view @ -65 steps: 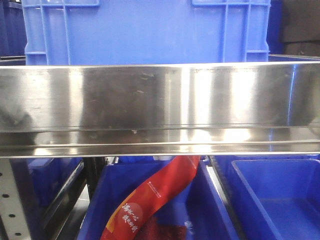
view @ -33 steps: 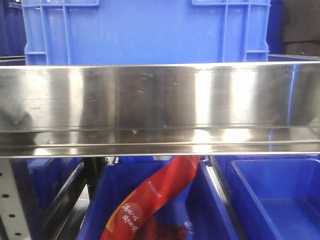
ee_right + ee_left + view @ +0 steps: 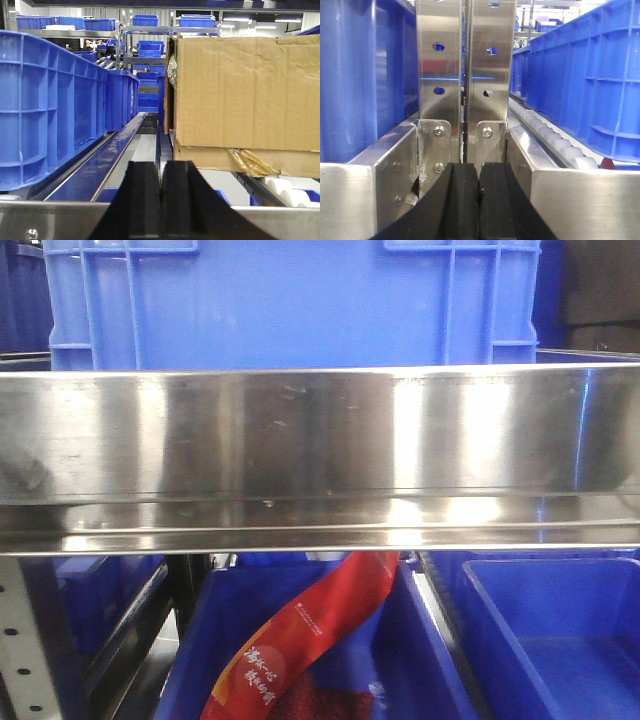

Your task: Grab block from conveyor and place in blue bin

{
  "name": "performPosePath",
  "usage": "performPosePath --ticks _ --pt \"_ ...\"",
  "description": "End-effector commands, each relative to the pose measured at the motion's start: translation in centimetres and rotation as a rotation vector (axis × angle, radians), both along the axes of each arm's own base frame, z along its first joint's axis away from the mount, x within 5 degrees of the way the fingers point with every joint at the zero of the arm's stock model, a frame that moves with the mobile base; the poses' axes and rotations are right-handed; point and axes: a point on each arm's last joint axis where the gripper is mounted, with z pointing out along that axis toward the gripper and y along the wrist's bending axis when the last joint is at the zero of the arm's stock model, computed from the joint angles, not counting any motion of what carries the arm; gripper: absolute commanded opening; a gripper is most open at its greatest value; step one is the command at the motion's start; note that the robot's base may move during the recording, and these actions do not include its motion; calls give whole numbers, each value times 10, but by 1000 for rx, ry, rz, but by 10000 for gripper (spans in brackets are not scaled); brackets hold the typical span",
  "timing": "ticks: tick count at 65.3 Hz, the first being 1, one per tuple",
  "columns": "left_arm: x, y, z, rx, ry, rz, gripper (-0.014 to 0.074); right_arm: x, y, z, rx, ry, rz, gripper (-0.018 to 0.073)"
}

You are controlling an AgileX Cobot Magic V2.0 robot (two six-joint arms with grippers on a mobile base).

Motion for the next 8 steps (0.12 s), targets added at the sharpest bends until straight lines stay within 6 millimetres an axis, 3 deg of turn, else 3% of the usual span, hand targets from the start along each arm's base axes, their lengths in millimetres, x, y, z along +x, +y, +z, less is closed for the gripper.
performPosePath --ticks 1,8 --pt "-1 0 3 -4 -28 2 -111 0 0 1 -8 -14 -7 -161" --pt "-1 0 3 -4 -28 2 -111 0 0 1 -8 -14 -7 -161"
